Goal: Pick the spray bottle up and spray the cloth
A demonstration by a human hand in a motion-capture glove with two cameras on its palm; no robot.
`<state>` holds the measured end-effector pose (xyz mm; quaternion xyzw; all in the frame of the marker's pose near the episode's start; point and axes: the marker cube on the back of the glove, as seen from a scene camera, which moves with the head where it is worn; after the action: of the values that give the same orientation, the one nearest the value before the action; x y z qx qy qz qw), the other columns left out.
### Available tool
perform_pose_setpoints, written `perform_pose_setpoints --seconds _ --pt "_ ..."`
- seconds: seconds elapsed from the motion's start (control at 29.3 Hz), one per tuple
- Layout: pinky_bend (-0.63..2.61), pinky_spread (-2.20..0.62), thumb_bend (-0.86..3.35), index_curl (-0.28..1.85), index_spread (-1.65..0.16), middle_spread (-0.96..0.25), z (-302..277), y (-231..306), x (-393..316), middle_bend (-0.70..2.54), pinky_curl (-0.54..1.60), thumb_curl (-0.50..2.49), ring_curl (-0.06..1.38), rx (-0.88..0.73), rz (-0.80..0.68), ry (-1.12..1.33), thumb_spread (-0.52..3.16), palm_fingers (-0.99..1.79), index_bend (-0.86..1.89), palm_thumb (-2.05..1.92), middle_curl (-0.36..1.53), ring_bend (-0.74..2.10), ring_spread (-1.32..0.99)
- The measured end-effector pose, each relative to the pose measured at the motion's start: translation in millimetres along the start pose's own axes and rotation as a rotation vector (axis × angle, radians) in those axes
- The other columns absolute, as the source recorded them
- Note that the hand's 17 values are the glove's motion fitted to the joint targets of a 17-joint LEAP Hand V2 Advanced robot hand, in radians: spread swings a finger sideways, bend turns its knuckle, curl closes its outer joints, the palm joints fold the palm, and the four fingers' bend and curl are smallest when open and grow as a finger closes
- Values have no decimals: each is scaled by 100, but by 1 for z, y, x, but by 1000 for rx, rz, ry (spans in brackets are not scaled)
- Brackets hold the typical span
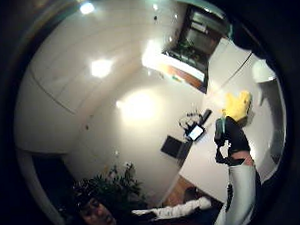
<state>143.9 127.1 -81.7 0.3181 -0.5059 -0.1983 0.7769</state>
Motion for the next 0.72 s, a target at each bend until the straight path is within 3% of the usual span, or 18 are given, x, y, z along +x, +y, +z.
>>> perform_pose_setpoints --seconds 0.1,0.34,0.48,0.61,0.72 --pt "19 5 21 37 -27 0 -15 5 51 38 29 43 36 122 77 -15 88 33 15 95 39 39 -5" --pt "24 12 13 25 -36 4 21 10 124 42 29 45 36 61 245 -136 82 8 0 96 40 43 -4" --pt "11 14 10 20 -36 -1 30 9 144 62 24 46 37 69 273 -154 77 37 2 99 45 58 -7" --pt "9 13 11 26 -32 -7 30 11 146 66 20 49 36 103 285 -216 73 72 25 107 45 65 -10" --pt "42 -4 10 26 -31 -9 29 11 147 52 28 52 37 132 260 -227 61 100 20 112 43 62 -13"
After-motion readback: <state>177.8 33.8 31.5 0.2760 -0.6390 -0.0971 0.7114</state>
